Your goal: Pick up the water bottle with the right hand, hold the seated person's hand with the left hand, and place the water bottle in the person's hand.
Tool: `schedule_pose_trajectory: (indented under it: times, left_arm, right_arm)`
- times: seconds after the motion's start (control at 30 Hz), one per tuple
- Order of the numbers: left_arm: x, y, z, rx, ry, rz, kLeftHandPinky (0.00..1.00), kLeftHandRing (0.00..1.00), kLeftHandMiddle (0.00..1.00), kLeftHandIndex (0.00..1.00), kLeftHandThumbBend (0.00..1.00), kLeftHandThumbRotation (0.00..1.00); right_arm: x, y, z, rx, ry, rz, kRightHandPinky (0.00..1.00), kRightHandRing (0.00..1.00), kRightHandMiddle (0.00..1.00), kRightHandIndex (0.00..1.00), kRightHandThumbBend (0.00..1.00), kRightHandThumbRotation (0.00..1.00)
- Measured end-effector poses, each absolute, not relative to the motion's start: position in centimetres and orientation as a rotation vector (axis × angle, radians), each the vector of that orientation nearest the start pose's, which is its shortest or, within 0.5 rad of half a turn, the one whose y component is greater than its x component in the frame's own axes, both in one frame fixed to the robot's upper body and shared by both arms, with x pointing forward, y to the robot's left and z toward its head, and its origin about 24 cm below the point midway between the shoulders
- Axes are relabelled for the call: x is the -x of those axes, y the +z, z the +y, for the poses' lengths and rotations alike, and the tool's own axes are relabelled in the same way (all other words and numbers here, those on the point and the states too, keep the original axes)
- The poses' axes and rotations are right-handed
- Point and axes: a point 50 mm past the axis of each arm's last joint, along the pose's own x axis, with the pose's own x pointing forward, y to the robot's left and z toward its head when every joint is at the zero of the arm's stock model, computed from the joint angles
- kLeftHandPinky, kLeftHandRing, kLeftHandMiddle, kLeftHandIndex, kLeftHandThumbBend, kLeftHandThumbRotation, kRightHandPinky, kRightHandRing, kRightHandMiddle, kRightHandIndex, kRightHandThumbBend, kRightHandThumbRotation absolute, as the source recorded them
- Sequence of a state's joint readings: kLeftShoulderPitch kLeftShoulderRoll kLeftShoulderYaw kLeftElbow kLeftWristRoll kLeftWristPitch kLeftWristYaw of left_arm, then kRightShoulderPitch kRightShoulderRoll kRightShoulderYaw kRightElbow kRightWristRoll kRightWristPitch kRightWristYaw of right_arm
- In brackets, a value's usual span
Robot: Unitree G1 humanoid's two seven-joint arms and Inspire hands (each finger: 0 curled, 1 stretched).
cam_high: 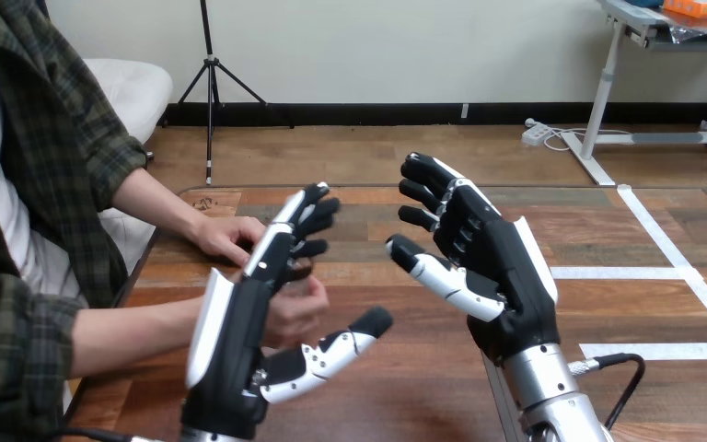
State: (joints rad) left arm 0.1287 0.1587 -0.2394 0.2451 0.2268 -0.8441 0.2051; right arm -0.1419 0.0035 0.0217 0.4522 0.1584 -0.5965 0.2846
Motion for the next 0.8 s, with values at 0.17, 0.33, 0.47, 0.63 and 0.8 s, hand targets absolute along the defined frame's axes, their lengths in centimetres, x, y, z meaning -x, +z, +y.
schedule_pose_trajectory:
  times: [0.17,0.33,0.47,0.63,0.8]
  left_arm:
    - [-19.6,3.0,12.0,-0.192,-0.185,-0.479,0.7,0.8,0.83,0.87,0.68,0.37]
    - [-19.3,2.8,11.7,-0.153,-0.174,-0.469,0.69,0.79,0.82,0.85,0.66,0.38]
    - [-19.1,2.7,11.4,-0.116,-0.157,-0.464,0.69,0.78,0.81,0.84,0.64,0.39]
    - [-18.7,2.7,11.0,-0.078,-0.137,-0.467,0.69,0.77,0.8,0.84,0.58,0.42]
    - [-18.4,2.7,10.5,-0.048,-0.125,-0.476,0.69,0.76,0.8,0.84,0.52,0.45]
  right_arm:
    - [-26.4,3.1,-12.9,-0.108,0.263,-0.299,0.83,0.87,0.87,0.83,0.68,0.33]
    - [-26.3,3.2,-13.0,-0.109,0.257,-0.305,0.81,0.85,0.86,0.81,0.67,0.32]
    - [-26.2,3.1,-13.1,-0.114,0.248,-0.307,0.8,0.85,0.85,0.79,0.66,0.31]
    - [-26.0,3.0,-13.2,-0.123,0.23,-0.309,0.77,0.83,0.83,0.76,0.65,0.31]
    - [-25.7,2.9,-13.1,-0.14,0.201,-0.309,0.76,0.82,0.82,0.75,0.64,0.31]
